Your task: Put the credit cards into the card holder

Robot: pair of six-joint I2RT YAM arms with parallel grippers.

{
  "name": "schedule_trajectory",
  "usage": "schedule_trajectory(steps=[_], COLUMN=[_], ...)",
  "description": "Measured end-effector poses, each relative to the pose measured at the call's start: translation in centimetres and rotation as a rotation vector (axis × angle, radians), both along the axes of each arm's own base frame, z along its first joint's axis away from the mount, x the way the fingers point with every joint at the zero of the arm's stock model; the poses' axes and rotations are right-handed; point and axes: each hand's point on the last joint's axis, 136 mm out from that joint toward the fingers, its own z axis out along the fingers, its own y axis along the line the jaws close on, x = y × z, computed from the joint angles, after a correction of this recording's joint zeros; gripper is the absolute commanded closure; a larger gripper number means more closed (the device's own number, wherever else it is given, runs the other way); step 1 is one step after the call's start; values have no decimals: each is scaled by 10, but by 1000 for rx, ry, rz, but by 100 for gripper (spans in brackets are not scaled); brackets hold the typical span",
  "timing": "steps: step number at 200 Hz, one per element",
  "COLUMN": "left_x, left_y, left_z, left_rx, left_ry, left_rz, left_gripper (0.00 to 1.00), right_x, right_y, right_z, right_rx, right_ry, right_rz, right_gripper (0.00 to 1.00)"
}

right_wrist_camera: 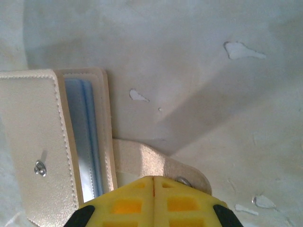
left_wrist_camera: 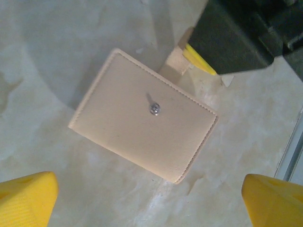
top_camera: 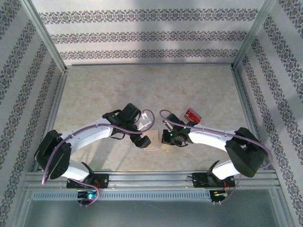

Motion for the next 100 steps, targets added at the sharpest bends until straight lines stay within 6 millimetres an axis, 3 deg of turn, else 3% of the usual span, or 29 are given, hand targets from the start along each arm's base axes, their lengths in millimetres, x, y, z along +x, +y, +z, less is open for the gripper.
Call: schedule_trajectory(steps=[58,100], left_x=[-15,-23], left_y=[-11,-24], left_z=[-22,-41], left_rx=[106,223], left_ry=[-39,-183], left_rz=[-81,-174], left_gripper=[3,6], right_x=[-1,-1], right_y=[0,1], right_z=[-12,-13], right_rx=[16,70], right_ry=[17,1], right_rz=[-1,-8], right_gripper=[95,95])
